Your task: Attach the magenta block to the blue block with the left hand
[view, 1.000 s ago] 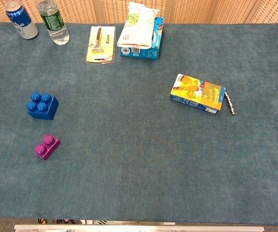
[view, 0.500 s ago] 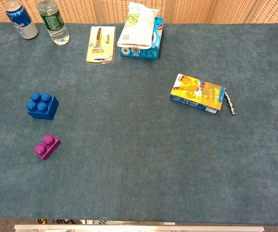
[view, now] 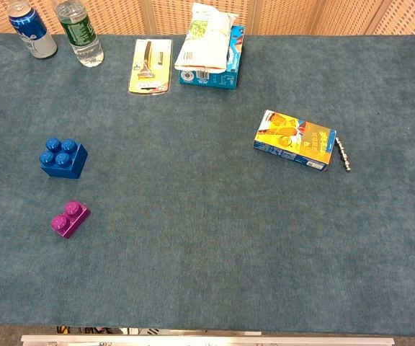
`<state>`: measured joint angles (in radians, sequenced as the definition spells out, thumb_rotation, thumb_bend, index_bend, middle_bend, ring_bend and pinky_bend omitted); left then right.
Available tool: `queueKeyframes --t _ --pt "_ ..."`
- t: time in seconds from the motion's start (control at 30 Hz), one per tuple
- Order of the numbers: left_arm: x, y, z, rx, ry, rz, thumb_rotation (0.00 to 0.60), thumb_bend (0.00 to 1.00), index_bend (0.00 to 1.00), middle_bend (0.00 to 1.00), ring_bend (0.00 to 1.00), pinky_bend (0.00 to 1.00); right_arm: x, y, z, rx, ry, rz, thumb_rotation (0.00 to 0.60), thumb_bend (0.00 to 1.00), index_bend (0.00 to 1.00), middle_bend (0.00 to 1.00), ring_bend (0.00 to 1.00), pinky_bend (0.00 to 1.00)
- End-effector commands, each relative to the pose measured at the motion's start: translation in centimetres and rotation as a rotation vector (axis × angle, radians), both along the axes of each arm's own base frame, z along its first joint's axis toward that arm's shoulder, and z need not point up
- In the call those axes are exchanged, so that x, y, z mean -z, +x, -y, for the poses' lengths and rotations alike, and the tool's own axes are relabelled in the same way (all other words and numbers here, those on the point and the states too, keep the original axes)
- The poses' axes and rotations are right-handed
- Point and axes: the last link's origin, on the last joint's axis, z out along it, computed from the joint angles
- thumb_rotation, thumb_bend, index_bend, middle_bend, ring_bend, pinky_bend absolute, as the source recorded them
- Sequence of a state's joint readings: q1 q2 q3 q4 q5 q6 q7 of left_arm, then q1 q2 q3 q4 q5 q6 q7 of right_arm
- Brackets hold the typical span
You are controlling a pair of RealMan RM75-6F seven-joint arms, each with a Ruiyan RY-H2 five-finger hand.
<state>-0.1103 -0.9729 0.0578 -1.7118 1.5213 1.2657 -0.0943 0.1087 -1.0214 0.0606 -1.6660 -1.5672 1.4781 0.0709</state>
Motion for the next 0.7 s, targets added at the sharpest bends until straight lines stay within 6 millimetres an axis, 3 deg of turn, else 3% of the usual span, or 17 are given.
queueKeyframes --t 0.03,0.53,0.7 --pt "0.4 -0.1 0.0 0.028 -0.052 -0.051 0.600 0.30 0.29 0.28 0.22 0.18 0.1 0.0 0.0 -0.001 0.002 0.001 0.600 0.28 0.51 0.51 0.44 0.47" --pt "3.6 1.2 -0.5 0.151 -0.223 -0.054 0.600 0.30 0.31 0.29 0.22 0.18 -0.2 -0.2 -0.4 0.005 -0.005 0.005 0.600 0.28 0.51 0.51 0.44 0.47" --pt "4.8 1.9 -0.8 0.198 -0.264 -0.058 0.600 0.30 0.27 0.29 0.22 0.18 -0.2 -0.2 -0.4 0.005 -0.006 0.004 0.600 0.28 0.51 0.51 0.44 0.47"
